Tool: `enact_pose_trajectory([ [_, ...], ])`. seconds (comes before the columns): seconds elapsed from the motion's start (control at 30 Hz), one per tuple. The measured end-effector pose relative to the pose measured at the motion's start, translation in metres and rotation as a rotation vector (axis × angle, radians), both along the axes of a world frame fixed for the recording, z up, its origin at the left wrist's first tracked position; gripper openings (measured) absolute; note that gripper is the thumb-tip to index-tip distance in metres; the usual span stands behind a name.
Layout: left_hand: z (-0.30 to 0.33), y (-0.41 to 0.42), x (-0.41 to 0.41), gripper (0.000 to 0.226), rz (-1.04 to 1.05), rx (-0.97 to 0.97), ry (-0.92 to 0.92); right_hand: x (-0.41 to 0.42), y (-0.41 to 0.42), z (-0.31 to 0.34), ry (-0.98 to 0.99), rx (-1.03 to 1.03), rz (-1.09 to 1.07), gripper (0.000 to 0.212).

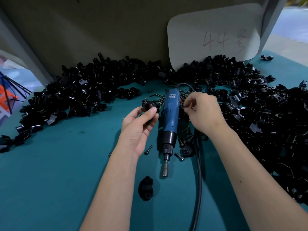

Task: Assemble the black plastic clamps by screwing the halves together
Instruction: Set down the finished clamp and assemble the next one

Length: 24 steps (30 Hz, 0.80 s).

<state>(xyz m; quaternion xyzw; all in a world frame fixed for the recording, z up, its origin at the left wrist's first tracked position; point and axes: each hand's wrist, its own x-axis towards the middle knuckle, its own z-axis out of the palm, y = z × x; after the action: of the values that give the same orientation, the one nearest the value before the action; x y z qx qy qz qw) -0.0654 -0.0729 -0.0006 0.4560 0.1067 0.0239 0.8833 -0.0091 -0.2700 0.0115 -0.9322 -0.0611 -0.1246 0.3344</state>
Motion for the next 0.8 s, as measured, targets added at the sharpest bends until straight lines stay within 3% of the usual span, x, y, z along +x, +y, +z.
enact_pose_trajectory([
  [0.17,-0.001,0.0,0.0,0.039,-0.043,0.023,-0.026,-0.007,0.014,0.013,-0.075,0.641,0.148,0.014],
  [0.23,0.0,-0.001,0.0,0.038,-0.063,0.033,-0.033,-0.011,0.024,0.015,-0.075,0.76,0.224,0.009],
  [0.5,0.002,-0.004,-0.003,0.037,-0.09,0.042,-0.042,-0.012,0.036,0.006,-0.053,0.654,0.32,0.005],
  [0.67,0.005,-0.002,-0.005,0.026,-0.129,-0.085,-0.043,-0.016,0.037,0.01,0.138,0.887,0.443,0.014],
  [0.8,0.006,-0.002,-0.007,0.023,-0.129,-0.173,-0.038,-0.019,0.043,0.014,0.175,0.926,0.456,0.013],
])
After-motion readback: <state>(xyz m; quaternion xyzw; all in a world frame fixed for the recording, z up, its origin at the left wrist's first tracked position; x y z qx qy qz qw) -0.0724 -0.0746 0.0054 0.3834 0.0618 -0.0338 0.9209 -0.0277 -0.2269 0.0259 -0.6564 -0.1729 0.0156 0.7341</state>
